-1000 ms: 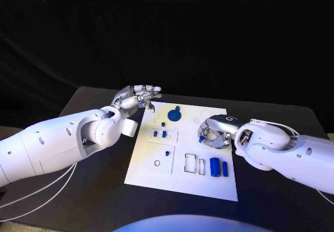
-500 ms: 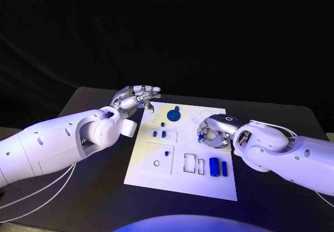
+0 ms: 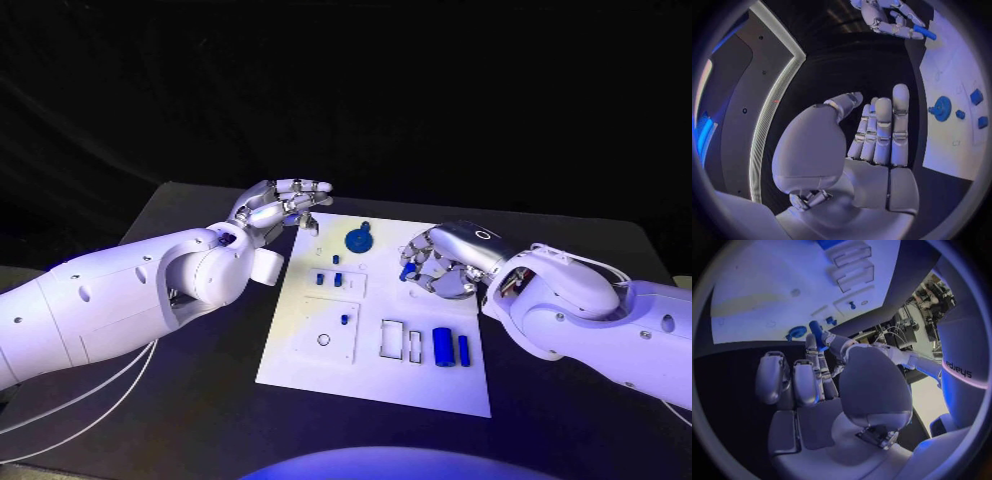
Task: Assemble the parts on the task board
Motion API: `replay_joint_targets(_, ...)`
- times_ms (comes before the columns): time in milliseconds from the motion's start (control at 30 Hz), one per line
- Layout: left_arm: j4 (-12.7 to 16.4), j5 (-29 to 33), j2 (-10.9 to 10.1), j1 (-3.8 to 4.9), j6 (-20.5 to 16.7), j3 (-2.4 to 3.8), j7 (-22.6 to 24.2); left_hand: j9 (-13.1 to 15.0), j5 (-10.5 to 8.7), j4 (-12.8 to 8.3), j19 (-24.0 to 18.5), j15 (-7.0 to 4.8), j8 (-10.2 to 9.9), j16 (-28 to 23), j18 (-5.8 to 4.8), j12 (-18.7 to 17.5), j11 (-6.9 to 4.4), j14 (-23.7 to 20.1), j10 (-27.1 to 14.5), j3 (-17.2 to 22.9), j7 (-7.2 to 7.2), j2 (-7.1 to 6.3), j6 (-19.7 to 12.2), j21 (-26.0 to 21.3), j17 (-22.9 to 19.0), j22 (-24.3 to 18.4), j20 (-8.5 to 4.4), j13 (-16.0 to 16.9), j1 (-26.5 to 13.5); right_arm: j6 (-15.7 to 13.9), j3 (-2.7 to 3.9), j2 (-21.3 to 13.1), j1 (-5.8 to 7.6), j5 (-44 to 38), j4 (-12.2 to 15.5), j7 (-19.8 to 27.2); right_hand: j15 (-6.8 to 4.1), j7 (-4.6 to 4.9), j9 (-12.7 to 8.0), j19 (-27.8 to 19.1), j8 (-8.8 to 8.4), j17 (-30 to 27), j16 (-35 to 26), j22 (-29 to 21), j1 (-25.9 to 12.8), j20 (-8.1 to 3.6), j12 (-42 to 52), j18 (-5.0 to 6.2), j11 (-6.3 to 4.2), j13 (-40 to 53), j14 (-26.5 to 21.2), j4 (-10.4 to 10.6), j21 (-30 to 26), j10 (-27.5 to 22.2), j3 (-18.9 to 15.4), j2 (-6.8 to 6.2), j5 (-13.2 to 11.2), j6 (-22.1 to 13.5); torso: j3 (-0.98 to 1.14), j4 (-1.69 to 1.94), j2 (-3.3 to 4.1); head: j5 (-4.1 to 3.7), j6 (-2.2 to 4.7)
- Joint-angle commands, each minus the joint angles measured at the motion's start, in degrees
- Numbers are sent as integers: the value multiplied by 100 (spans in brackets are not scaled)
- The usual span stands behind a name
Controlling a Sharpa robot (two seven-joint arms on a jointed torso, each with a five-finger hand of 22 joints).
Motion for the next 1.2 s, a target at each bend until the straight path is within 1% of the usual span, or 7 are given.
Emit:
replay_joint_targets(33,2,-18,19,0,106,3,25,-5,-22,15,35,4,-19,1,83,26,-5,-27,-26,-34,12,58,-21,-36,-7,-5,21,9,9,-289,5,75,8,209,120,82,-35,-3,46,25,33,4,38,67,21,5,21,-59,8,5,103,3,28,50,50,38,20,50,-2,0,5,22,1)
replay_joint_targets(233,-10,-18,38,-1,115,3,29,-6,-22,17,35,5,-19,1,83,24,-3,-29,-39,-37,13,62,-21,-40,-10,-8,22,8,8,-293,-8,485,-63,349,184,239,-37,-2,51,13,39,-2,37,52,31,1,18,-53,7,6,102,-4,8,52,65,45,26,47,0,-4,5,71,-6)
replay_joint_targets(367,-19,-18,58,-2,124,3,31,-6,-22,17,35,5,-19,1,83,24,-3,-29,-39,-37,13,62,-21,-40,-10,-8,22,8,8,-266,-32,835,-199,404,139,354,-38,4,56,3,41,-25,28,39,41,-2,12,-49,10,7,98,-13,-11,47,81,52,37,36,-5,22,6,102,-12)
replay_joint_targets(600,-23,-18,78,-2,130,3,30,-6,-22,17,35,5,-19,1,83,24,-3,-29,-39,-37,13,62,-21,-40,-10,-8,22,8,8,-203,-67,1262,-462,468,-33,500,-36,15,62,-3,42,-43,22,33,51,-4,2,-47,17,7,93,-25,-21,36,101,59,58,16,-12,9,15,181,-30)
replay_joint_targets(900,-16,-18,88,-2,135,3,28,-7,-22,20,36,6,-19,2,83,25,-1,-30,-45,-39,14,66,-21,-42,-12,-9,23,8,6,-68,-120,1567,-716,460,-368,554,-33,22,65,-11,42,-48,21,24,52,-4,-6,-44,23,7,91,-34,-34,26,105,52,64,2,-6,10,11,257,-67)
replay_joint_targets(1100,-17,-18,88,-2,134,3,24,-7,-22,20,36,6,-19,2,83,25,-1,-30,-45,-39,14,66,-21,-42,-12,-9,23,8,6,-7,-141,1665,-824,362,-542,516,-31,25,66,-16,42,-50,20,18,48,-4,-8,-42,25,7,91,-34,-42,24,105,51,65,-2,5,5,12,285,-74)
replay_joint_targets(1200,-16,-18,87,-2,135,3,22,-7,-22,20,36,6,-19,2,83,25,-1,-30,-45,-39,14,66,-21,-42,-12,-9,23,8,6,7,-146,1687,-852,328,-605,502,-31,25,66,-16,42,-50,20,18,48,-4,-8,-42,25,7,91,-34,-42,24,105,51,65,-2,2,-3,12,292,-81)
